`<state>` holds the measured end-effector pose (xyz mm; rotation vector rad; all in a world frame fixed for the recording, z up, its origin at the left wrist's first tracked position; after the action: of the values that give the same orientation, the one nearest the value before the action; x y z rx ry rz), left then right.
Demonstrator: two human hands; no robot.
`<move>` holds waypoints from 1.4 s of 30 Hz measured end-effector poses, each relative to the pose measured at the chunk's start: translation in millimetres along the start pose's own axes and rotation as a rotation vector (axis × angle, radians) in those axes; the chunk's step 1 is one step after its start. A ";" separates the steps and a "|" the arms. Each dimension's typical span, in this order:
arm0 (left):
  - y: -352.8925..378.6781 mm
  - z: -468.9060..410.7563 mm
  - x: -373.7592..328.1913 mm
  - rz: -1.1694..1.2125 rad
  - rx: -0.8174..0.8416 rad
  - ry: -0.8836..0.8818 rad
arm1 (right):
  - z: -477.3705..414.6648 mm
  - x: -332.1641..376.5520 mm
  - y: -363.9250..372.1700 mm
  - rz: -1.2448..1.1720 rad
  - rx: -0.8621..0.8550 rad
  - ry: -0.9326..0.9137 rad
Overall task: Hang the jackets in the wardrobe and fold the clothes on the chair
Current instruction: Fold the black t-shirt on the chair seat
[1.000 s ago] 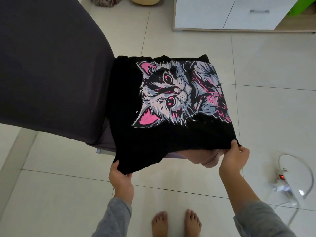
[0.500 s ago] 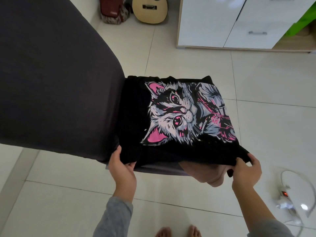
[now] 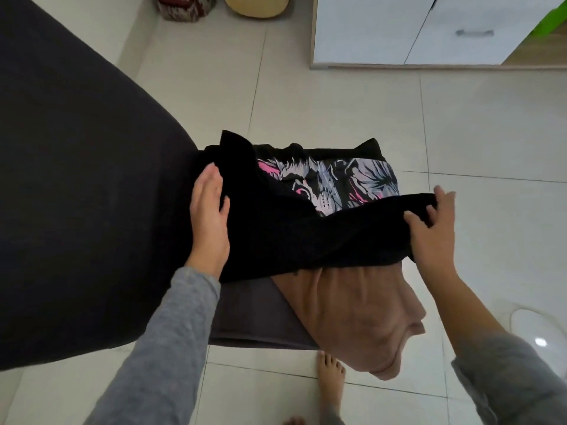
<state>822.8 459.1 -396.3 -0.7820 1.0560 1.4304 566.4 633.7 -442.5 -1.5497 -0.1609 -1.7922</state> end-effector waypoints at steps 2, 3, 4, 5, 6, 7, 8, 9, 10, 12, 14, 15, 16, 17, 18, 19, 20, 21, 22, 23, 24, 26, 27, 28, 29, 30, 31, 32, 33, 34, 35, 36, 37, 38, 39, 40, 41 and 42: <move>-7.3 1.8 21.0 -0.169 -0.081 0.017 | -6.8 -5.6 6.1 0.087 0.093 0.032; -14.8 6.0 34.3 -0.225 -0.157 0.023 | -7.6 -12.1 7.9 0.142 0.111 0.029; -24.4 13.8 48.4 -0.265 -0.241 0.024 | -3.7 -16.4 9.3 0.187 0.111 0.016; -34.3 22.8 63.7 -0.291 -0.327 0.017 | -0.7 -23.4 10.0 0.208 0.084 0.020; -45.2 33.8 78.3 -0.316 -0.405 -0.001 | 4.9 -28.5 10.1 0.214 0.041 0.049; -54.3 45.3 91.9 -0.335 -0.485 -0.038 | 10.3 -34.4 10.4 0.210 -0.010 0.098; -62.3 56.4 103.3 -0.326 -0.546 -0.090 | 18.3 -40.0 9.8 0.202 -0.065 0.160; -68.3 64.5 114.0 -0.279 -0.597 -0.156 | 23.5 -47.1 10.9 0.199 -0.108 0.230; -72.5 70.6 121.0 -0.200 -0.638 -0.220 | 29.0 -54.7 12.5 0.199 -0.136 0.307; -75.3 74.0 125.6 -0.050 -0.667 -0.302 | 34.0 -70.1 17.0 0.174 -0.147 0.472; -74.4 68.5 122.1 0.012 -0.633 -0.335 | 31.1 -77.0 18.3 0.147 -0.163 0.631; -73.4 63.7 119.5 0.041 -0.608 -0.354 | 27.9 -77.7 17.6 0.128 -0.170 0.691; -72.1 58.0 116.9 0.081 -0.583 -0.381 | 24.2 -77.0 16.4 0.082 -0.176 0.738; -71.1 52.0 114.0 0.123 -0.558 -0.414 | 21.3 -76.3 15.1 0.017 -0.184 0.780; -70.2 46.5 111.4 0.162 -0.544 -0.448 | 19.4 -74.8 13.4 -0.050 -0.191 0.817; -69.2 41.8 108.3 0.195 -0.537 -0.476 | 17.9 -72.6 11.2 -0.107 -0.183 0.844; -68.5 38.7 105.6 0.231 -0.536 -0.494 | 16.1 -71.8 9.0 -0.153 -0.164 0.864; -67.0 37.0 103.0 0.273 -0.534 -0.501 | 15.0 -71.1 7.6 -0.191 -0.137 0.881; -65.9 36.1 101.0 0.322 -0.531 -0.496 | 13.6 -70.7 7.2 -0.218 -0.114 0.890; -64.8 35.8 99.1 0.376 -0.522 -0.481 | 13.2 -70.0 7.7 -0.242 -0.108 0.891; -63.0 36.2 96.7 0.450 -0.500 -0.456 | 13.4 -68.0 9.0 -0.274 -0.109 0.884; -58.9 37.9 90.0 0.615 -0.434 -0.390 | 14.8 -61.4 13.5 -0.355 -0.111 0.865; -57.1 39.0 86.0 0.667 -0.396 -0.367 | 15.2 -56.7 15.2 -0.416 -0.123 0.845; -55.7 39.5 82.6 0.683 -0.359 -0.355 | 15.9 -52.2 17.1 -0.493 -0.143 0.826; -55.7 39.0 80.5 0.665 -0.327 -0.351 | 17.3 -48.3 18.5 -0.577 -0.163 0.818; -55.9 38.2 79.5 0.635 -0.301 -0.346 | 19.4 -44.9 19.5 -0.657 -0.173 0.819; -56.2 37.3 78.7 0.597 -0.280 -0.344 | 22.0 -43.0 20.2 -0.740 -0.173 0.826; -56.9 36.7 78.8 0.555 -0.270 -0.349 | 25.0 -44.3 21.0 -0.806 -0.164 0.842; -58.0 36.2 78.9 0.512 -0.265 -0.359 | 28.0 -45.7 21.0 -0.854 -0.157 0.864; -58.9 37.4 79.4 0.474 -0.266 -0.375 | 30.8 -46.9 20.1 -0.880 -0.146 0.890; -59.6 39.6 80.3 0.446 -0.268 -0.390 | 32.6 -47.4 18.3 -0.890 -0.129 0.909; -60.8 41.9 81.8 0.429 -0.268 -0.405 | 33.8 -47.3 16.8 -0.887 -0.109 0.924; -62.0 44.1 83.9 0.421 -0.266 -0.416 | 34.5 -46.9 15.8 -0.885 -0.088 0.931; -62.8 46.4 86.2 0.411 -0.263 -0.424 | 34.4 -46.2 15.0 -0.881 -0.072 0.932; -63.7 48.3 89.0 0.395 -0.261 -0.436 | 34.3 -45.7 14.1 -0.871 -0.064 0.931; -64.7 49.0 91.8 0.375 -0.261 -0.451 | 33.4 -45.8 13.5 -0.861 -0.059 0.930; -65.0 49.3 94.5 0.355 -0.261 -0.473 | 32.5 -46.1 13.1 -0.859 -0.058 0.928; -64.9 49.0 96.6 0.338 -0.257 -0.497 | 32.0 -46.5 13.3 -0.860 -0.054 0.926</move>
<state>877.9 539.1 -477.0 -0.3940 0.6418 1.9515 599.4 662.3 -480.6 -0.5216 -0.3517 -3.0113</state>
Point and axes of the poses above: each hand's wrist, its own z-axis away from the middle knuckle, its own y-axis out of the palm, x = y × z, the point moved 2 cm from there along -z, towards the middle knuckle, and after that the axes turned 3 degrees about x, right-handed, at the moved point
